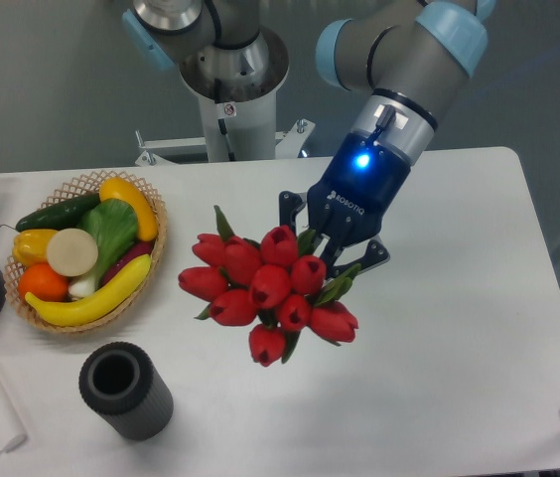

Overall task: Insert the flowers into the vase
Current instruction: 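Carry the red tulip bunch with the gripper toward the grey vase, then swing the tulip bunch past the vase toward the basket, stems tilted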

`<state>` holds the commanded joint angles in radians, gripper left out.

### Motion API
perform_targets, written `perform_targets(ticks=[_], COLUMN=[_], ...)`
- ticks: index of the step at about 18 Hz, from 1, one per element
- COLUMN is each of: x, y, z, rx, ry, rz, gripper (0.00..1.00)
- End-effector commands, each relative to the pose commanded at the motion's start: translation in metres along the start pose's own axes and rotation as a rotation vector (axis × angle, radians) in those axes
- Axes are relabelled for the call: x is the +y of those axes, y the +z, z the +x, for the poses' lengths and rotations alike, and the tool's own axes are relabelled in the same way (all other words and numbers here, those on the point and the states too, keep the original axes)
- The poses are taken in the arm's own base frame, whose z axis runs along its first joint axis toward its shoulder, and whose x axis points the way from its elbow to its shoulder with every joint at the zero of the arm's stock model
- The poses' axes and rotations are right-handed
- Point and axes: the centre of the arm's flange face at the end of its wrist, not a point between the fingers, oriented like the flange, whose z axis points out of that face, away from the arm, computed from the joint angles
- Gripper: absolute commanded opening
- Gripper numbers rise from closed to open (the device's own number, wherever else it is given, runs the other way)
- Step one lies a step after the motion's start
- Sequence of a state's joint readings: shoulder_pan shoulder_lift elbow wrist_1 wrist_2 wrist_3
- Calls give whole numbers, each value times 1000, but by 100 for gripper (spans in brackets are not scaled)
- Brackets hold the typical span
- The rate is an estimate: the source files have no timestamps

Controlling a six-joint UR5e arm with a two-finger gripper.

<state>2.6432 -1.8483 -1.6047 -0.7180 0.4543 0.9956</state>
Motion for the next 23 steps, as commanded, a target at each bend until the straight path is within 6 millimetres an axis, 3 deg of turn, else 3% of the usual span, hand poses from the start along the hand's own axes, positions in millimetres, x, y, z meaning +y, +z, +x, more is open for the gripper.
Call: perform_targets(ticks=[3,7,15,20,23], x=[-5,-8,-31,-40,-50], y=[28,55,107,116,116], z=[-9,4,56,77,79], rx=[54,109,222,319,344], ry=[15,23,58,42,61], rz=[29,44,52,146,189], gripper=[18,18,18,18,18])
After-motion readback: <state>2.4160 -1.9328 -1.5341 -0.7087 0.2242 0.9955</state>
